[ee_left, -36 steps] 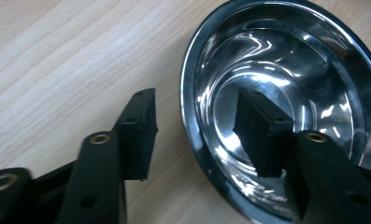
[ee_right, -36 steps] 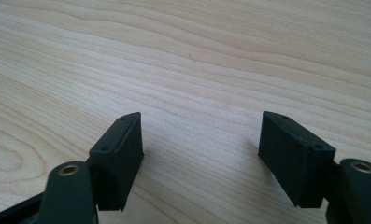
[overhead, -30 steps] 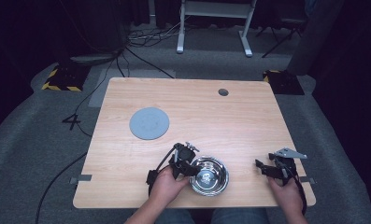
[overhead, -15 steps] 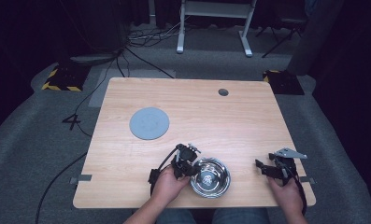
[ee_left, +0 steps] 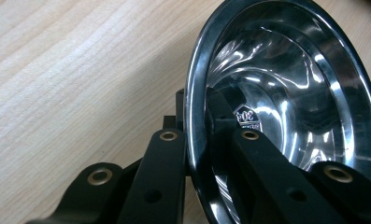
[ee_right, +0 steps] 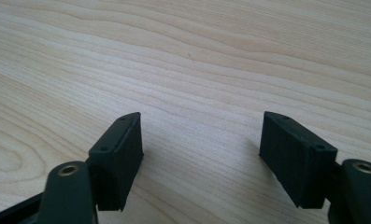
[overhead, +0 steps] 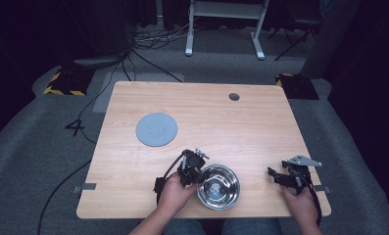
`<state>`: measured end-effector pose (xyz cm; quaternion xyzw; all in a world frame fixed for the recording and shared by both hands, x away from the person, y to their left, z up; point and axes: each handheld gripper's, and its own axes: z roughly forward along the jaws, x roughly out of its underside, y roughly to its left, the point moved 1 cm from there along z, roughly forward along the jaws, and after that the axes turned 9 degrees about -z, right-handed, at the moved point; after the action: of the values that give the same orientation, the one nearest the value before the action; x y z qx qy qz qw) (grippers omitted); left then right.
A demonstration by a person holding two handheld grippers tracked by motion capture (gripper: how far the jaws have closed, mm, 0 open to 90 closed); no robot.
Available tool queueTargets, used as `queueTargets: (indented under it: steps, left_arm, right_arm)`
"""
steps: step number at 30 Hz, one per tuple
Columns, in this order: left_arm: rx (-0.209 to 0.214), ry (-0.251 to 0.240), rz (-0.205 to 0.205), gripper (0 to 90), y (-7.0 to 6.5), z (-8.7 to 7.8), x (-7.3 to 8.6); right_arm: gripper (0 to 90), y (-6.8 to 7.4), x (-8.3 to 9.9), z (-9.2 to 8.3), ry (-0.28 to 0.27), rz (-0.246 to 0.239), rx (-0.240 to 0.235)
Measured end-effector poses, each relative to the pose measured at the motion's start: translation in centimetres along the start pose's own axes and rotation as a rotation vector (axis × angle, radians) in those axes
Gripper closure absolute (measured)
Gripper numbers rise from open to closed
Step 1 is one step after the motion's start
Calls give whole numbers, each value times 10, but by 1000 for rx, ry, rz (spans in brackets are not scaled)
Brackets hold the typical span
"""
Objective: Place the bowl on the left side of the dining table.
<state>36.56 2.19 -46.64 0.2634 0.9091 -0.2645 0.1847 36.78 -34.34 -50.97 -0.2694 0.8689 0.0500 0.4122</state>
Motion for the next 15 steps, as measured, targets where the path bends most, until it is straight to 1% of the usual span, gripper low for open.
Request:
queueTargets:
  steps: [1, 3, 4, 7, 10, 11, 12, 15]
  left_arm:
    - [3, -2, -1, 864, 0, -2, 0]
    - [-5, -18, -3, 864, 3, -7, -1]
    - [1, -20, -14, 864, 3, -8, 0]
    - [-8, -33, -33, 863, 9, -16, 2]
    - [-27, -54, -47, 864, 16, -24, 5]
    - [-28, -61, -62, 863, 18, -27, 7]
    - [-39, -69, -64, 863, 21, -30, 8]
    - [-52, -91, -95, 864, 27, -40, 14]
  right_arm:
    - [302, 0, 0, 0, 0, 0, 0]
    - [302, 0, 0, 0, 0, 0, 0]
    - [302, 0, 0, 0, 0, 0, 0]
    - [302, 0, 0, 0, 0, 0, 0]
    - [302, 0, 0, 0, 0, -1, 1]
    - [302, 0, 0, 0, 0, 0, 0]
    - [302, 0, 0, 0, 0, 1, 0]
    - [302, 0, 0, 0, 0, 0, -1]
